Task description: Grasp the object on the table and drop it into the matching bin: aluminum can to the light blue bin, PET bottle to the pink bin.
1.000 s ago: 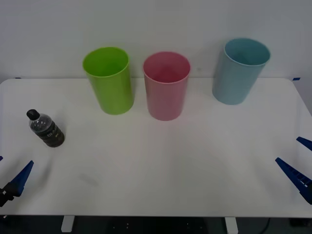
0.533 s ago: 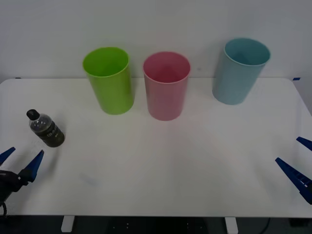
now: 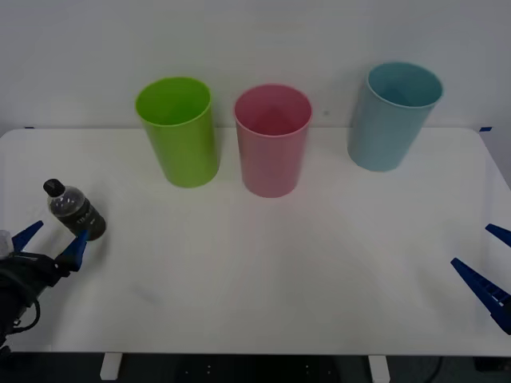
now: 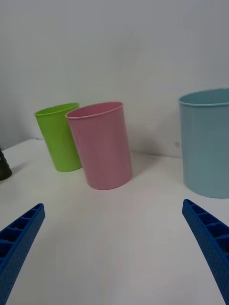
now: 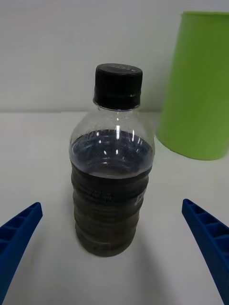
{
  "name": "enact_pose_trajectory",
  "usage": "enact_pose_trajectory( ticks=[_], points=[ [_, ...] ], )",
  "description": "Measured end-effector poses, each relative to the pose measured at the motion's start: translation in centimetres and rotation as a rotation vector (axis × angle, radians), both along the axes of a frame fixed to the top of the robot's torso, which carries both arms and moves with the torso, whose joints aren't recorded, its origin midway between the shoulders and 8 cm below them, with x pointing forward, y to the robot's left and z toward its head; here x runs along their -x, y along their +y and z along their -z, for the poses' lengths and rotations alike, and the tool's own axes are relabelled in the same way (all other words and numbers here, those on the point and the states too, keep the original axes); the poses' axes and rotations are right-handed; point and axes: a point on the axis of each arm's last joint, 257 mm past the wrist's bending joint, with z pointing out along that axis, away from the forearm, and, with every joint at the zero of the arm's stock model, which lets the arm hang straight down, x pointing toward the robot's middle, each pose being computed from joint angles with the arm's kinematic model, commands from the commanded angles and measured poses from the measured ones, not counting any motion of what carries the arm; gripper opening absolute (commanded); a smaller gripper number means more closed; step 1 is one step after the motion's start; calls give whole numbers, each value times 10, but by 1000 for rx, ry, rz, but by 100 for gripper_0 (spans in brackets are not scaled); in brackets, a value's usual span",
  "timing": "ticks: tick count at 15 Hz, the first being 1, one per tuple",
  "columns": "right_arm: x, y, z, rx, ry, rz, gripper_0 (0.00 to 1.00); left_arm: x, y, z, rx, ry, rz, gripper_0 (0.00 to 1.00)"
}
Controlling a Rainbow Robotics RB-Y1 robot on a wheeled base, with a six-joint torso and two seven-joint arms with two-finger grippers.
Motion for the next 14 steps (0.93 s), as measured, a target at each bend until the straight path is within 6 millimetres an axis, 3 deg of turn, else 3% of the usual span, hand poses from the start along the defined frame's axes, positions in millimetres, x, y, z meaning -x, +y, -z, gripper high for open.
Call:
enact_pose_trajectory(
  ticks=[7,14],
  points=[
    [0,0,0,0,0,0,100,-40,4,2,2,1,-16,100],
    [0,0,0,0,0,0,100,-70,-8,1,4,11,-3,100]
  ],
)
